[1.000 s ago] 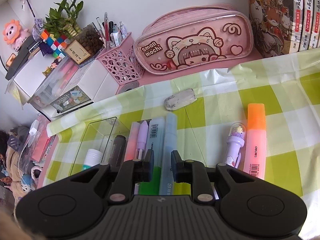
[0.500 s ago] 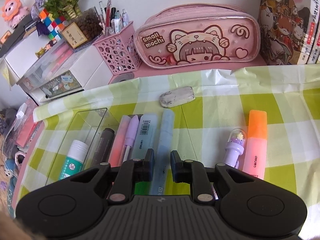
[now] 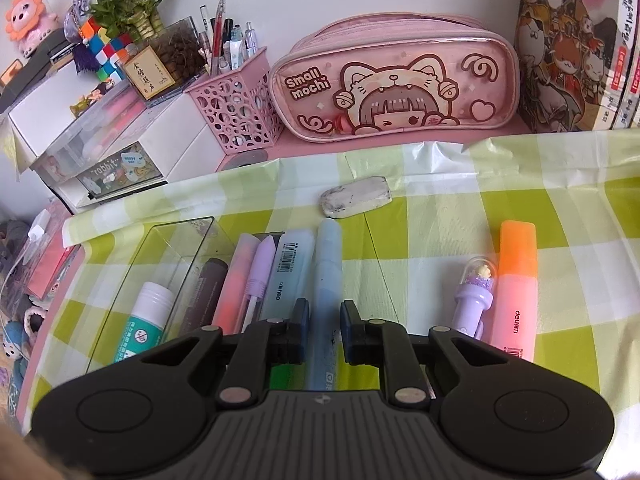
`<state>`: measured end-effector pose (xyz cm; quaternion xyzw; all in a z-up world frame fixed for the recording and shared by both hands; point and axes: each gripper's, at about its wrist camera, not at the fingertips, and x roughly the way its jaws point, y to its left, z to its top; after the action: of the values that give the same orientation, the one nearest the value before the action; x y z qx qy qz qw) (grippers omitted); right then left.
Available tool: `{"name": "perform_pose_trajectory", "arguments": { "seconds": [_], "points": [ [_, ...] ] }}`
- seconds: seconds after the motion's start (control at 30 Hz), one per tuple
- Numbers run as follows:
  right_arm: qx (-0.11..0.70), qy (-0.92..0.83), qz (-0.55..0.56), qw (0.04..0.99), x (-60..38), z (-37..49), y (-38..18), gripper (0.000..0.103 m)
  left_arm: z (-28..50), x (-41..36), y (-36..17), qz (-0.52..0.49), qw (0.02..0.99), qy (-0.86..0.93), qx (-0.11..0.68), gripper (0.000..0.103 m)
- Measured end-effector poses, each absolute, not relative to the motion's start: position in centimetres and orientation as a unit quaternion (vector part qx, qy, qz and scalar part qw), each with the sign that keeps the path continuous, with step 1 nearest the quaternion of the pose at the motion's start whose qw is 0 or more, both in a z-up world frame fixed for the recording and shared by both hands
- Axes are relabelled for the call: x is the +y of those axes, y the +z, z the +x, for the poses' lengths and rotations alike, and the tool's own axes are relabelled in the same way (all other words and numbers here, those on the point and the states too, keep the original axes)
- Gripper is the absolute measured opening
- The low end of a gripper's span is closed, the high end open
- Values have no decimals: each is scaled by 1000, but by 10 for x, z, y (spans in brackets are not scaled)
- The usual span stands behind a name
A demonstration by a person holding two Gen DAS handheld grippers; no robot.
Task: Organize stationery
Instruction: 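Grasp the pale blue highlighter with the right tool and lift it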
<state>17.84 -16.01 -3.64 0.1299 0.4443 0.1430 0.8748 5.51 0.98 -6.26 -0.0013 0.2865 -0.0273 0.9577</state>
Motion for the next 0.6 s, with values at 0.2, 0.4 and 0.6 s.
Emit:
{"name": "perform_pose_trajectory", "arguments": {
  "seconds": [0.2,0.4,0.6],
  "points": [
    [444,147,158,869,-166,174,-37,5,54,10,-62,-4,959,-25,283,73],
    [433,150,192,868,-174,168,-29,5,54,9,-62,1,959,-23,283,72],
    [421,161,208,868,-174,163,-19,5,54,8,-62,6,957,-22,289,72]
  ]
}}
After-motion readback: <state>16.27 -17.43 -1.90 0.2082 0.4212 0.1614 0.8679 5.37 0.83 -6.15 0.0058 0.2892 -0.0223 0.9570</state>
